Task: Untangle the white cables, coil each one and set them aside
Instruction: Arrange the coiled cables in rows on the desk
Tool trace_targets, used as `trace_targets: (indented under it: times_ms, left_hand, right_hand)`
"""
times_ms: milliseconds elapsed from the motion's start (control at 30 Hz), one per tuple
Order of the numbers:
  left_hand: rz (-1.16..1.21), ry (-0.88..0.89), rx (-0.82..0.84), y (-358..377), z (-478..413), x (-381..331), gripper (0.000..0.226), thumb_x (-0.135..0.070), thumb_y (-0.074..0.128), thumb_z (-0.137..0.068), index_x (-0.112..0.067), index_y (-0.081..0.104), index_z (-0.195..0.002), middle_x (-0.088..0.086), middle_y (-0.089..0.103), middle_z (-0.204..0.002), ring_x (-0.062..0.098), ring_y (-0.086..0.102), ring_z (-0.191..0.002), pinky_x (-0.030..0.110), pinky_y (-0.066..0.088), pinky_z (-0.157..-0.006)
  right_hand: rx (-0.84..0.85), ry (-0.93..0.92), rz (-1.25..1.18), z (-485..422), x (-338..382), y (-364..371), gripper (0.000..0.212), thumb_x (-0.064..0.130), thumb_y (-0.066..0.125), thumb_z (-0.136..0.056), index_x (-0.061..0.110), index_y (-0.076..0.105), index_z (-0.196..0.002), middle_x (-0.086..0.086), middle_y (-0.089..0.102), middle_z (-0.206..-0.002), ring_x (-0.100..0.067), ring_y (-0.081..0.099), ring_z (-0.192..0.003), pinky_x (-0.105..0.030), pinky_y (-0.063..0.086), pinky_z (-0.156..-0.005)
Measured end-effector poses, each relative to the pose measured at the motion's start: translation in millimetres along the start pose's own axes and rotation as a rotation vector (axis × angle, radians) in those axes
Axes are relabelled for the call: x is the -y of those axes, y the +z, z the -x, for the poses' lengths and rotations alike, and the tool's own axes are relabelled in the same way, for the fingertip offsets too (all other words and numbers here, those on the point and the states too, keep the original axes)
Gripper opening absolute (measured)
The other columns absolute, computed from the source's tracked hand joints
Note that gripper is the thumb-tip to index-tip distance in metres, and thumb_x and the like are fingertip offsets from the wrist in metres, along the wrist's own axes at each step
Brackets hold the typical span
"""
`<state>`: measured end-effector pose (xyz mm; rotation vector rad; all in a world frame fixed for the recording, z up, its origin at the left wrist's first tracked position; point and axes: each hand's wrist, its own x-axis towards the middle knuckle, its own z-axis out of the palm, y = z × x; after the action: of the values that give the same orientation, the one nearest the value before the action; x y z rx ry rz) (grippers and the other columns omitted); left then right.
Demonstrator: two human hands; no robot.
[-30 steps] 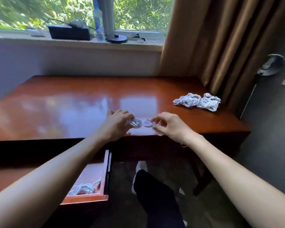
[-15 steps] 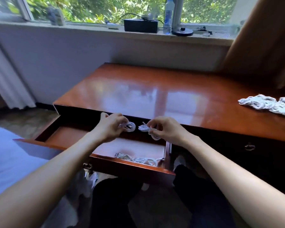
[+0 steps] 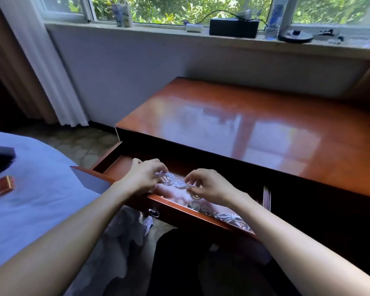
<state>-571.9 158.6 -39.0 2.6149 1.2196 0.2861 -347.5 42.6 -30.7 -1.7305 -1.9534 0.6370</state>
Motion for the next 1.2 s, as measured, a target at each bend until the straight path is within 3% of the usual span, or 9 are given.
trace_targets:
  times_ms: [400, 500, 667, 767, 933, 1200]
  left_hand:
    - [-0.055, -0.167, 0.21, -16, -5, 14, 0.02, -0.024, 0.072, -0.078, -0.037, 0.07, -0.093, -0.014, 0.069, -0.101, 0.006, 0.059, -0.103, 0.034, 0.03, -0.091]
    - [-0.067, -0.179, 0.249, -18, -7, 16, 0.016, -0.027, 0.076, -0.079, -0.038, 0.067, -0.088, -0.015, 0.068, -0.092, 0.007, 0.06, -0.102, 0.034, 0.032, -0.092]
    - [-0.117, -0.163, 0.333, -24, -9, 13, 0.01, -0.034, 0.077, -0.085, -0.036, 0.072, -0.094, -0.017, 0.07, -0.096, 0.005, 0.058, -0.102, 0.038, 0.031, -0.101]
    - [-0.129, -0.153, 0.363, -24, -8, 10, 0.011, -0.036, 0.07, -0.087, -0.038, 0.071, -0.099, -0.016, 0.069, -0.098, 0.006, 0.058, -0.104, 0.038, 0.031, -0.098]
    - [-0.087, -0.126, 0.334, -24, -2, 0, 0.026, -0.038, 0.054, -0.096, -0.034, 0.066, -0.119, -0.014, 0.063, -0.12, 0.01, 0.055, -0.116, 0.04, 0.031, -0.105]
    - [-0.071, -0.051, 0.254, -29, -5, -38, 0.022, -0.035, 0.053, -0.099, -0.035, 0.065, -0.117, -0.015, 0.062, -0.121, 0.008, 0.056, -0.117, 0.035, 0.028, -0.101]
  right_hand:
    - [0.087, -0.02, 0.045, -22, 10, 29, 0.023, 0.022, 0.071, -0.085, 0.023, 0.073, -0.109, 0.013, 0.062, -0.093, -0.009, 0.061, -0.088, -0.034, 0.053, -0.083]
    - [0.12, 0.015, -0.007, -20, 9, 34, 0.023, 0.022, 0.07, -0.085, 0.025, 0.072, -0.108, 0.011, 0.065, -0.094, -0.011, 0.064, -0.089, -0.033, 0.054, -0.084]
    - [0.185, 0.046, -0.098, -15, 11, 34, 0.019, 0.029, 0.068, -0.089, 0.033, 0.072, -0.107, 0.012, 0.068, -0.096, 0.0, 0.061, -0.082, -0.02, 0.051, -0.079]
    - [0.191, 0.044, -0.112, -12, 12, 32, 0.022, 0.029, 0.064, -0.091, 0.033, 0.071, -0.112, 0.009, 0.071, -0.102, -0.002, 0.063, -0.087, -0.021, 0.052, -0.083]
    - [0.128, 0.026, -0.077, -8, 9, 30, 0.034, 0.028, 0.062, -0.091, 0.027, 0.065, -0.125, 0.011, 0.067, -0.121, -0.002, 0.062, -0.1, -0.028, 0.052, -0.093]
    - [0.025, 0.029, 0.002, 23, 0, -13, 0.032, 0.025, 0.06, -0.095, 0.023, 0.065, -0.127, 0.01, 0.066, -0.121, -0.004, 0.06, -0.102, -0.023, 0.049, -0.094]
